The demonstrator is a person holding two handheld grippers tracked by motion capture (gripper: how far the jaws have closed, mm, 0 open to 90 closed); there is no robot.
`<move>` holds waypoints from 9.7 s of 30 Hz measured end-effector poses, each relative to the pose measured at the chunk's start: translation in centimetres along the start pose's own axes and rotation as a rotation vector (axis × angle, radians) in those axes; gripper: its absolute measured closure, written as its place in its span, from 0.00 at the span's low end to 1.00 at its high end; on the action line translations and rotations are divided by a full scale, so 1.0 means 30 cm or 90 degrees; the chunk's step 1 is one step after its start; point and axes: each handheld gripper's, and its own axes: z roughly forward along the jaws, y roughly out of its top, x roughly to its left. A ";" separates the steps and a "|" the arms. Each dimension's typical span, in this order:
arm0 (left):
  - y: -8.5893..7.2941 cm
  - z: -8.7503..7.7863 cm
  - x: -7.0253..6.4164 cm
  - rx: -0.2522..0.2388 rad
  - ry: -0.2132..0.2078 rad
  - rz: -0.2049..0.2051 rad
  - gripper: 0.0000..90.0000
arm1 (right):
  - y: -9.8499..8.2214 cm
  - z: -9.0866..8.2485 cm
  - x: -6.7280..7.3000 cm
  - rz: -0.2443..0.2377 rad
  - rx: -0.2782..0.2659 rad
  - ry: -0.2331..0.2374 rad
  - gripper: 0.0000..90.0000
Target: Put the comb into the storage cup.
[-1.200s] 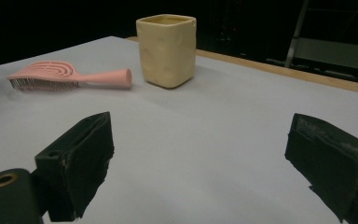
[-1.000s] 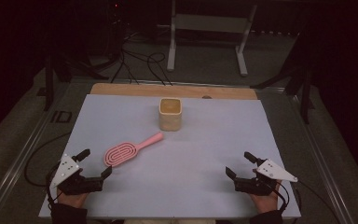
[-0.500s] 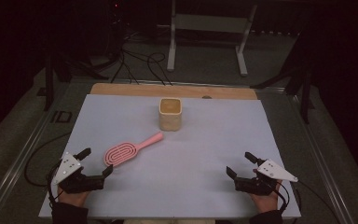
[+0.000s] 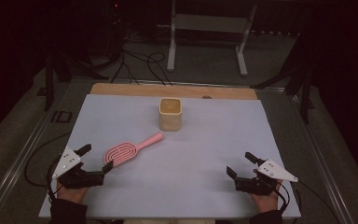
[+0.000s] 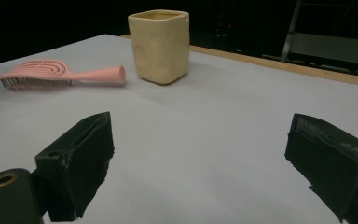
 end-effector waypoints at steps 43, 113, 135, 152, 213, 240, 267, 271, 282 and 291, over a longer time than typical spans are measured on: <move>-0.031 0.133 -0.049 0.162 -0.048 -0.011 1.00 | -0.003 0.006 0.001 0.001 0.008 0.002 0.09; 0.135 0.546 0.054 0.371 0.100 -0.010 1.00 | -0.006 0.016 0.000 -0.003 0.028 0.002 0.09; 0.144 0.551 0.020 0.375 0.055 0.034 1.00 | -0.007 0.018 0.002 -0.005 0.031 0.005 0.09; 0.218 0.385 0.036 0.188 0.063 -0.007 0.49 | -0.007 0.018 0.003 -0.007 0.030 0.007 0.09; -0.017 0.004 -0.014 0.044 0.023 -0.005 0.00 | 0.042 0.043 0.017 -0.045 0.033 0.015 0.09; 0.127 0.162 0.000 0.204 0.028 0.023 0.00 | 0.009 0.039 0.012 -0.031 0.039 0.009 0.09; 0.177 0.328 -0.005 0.350 -0.002 0.090 0.02 | 0.002 0.042 0.010 -0.027 0.048 0.016 0.09; 0.180 0.353 -0.002 0.368 -0.018 0.085 0.02 | 0.002 0.042 0.009 -0.027 0.048 0.017 0.09; 0.182 0.398 0.004 0.403 -0.023 0.097 0.03 | 0.001 0.044 0.011 -0.027 0.052 0.017 0.09; 0.176 0.426 0.015 0.435 -0.020 0.106 0.04 | 0.000 0.045 0.010 -0.027 0.056 0.018 0.09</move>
